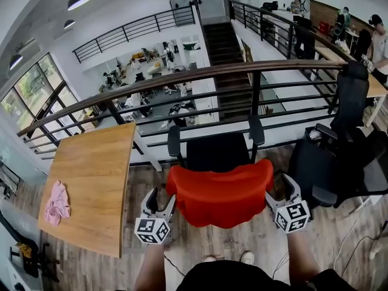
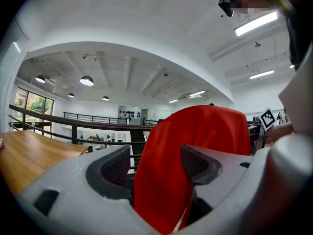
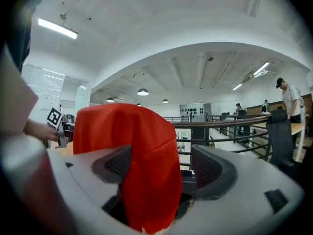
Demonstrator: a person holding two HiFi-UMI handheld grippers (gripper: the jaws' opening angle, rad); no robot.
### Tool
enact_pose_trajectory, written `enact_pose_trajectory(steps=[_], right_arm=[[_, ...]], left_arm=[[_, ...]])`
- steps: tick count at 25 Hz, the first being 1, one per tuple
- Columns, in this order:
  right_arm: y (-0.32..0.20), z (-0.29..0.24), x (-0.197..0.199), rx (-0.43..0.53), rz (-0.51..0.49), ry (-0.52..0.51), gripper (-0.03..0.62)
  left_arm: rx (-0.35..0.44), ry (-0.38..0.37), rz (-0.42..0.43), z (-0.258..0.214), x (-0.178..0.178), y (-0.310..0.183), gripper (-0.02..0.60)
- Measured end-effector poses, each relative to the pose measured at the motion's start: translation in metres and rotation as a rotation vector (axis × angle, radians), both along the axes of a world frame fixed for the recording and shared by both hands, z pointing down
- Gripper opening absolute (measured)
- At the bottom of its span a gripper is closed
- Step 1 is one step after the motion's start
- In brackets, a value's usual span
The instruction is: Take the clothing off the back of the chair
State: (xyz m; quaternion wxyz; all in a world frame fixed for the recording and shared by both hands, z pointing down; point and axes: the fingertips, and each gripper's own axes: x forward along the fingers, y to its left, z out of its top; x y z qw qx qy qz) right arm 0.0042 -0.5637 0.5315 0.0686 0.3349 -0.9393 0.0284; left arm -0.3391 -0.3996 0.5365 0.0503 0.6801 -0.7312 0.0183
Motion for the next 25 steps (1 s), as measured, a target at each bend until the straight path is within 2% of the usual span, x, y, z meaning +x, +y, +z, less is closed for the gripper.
enact_pose_trajectory(steps=[7, 9, 12, 15, 18, 21, 25], right_arm=[[-0.003, -0.002, -0.010, 0.006, -0.025, 0.009, 0.370], [-0.005, -0.003, -0.015, 0.022, -0.048, 0.021, 0.362], [-0.002, -0.006, -0.025, 0.044, -0.103, 0.050, 0.265], [-0.002, -0.009, -0.033, 0.042, -0.127, 0.055, 0.261], [0.000, -0.011, -0.035, 0.069, -0.144, 0.071, 0.176], [0.003, -0.014, -0.035, 0.091, -0.135, 0.086, 0.072], [0.004, -0.020, -0.028, 0.091, -0.098, 0.081, 0.055]], left_arm=[[-0.037, -0.015, 0.048, 0.011, 0.007, -0.023, 0.313], [-0.043, -0.021, 0.072, 0.013, 0.012, -0.030, 0.276], [-0.054, -0.033, 0.109, 0.013, 0.020, -0.036, 0.198], [-0.058, -0.045, 0.125, 0.012, 0.024, -0.041, 0.157], [-0.051, -0.050, 0.122, 0.011, 0.027, -0.042, 0.042], [-0.051, -0.060, 0.123, 0.010, 0.026, -0.040, 0.029], [-0.050, -0.080, 0.126, 0.002, 0.024, -0.033, 0.028]])
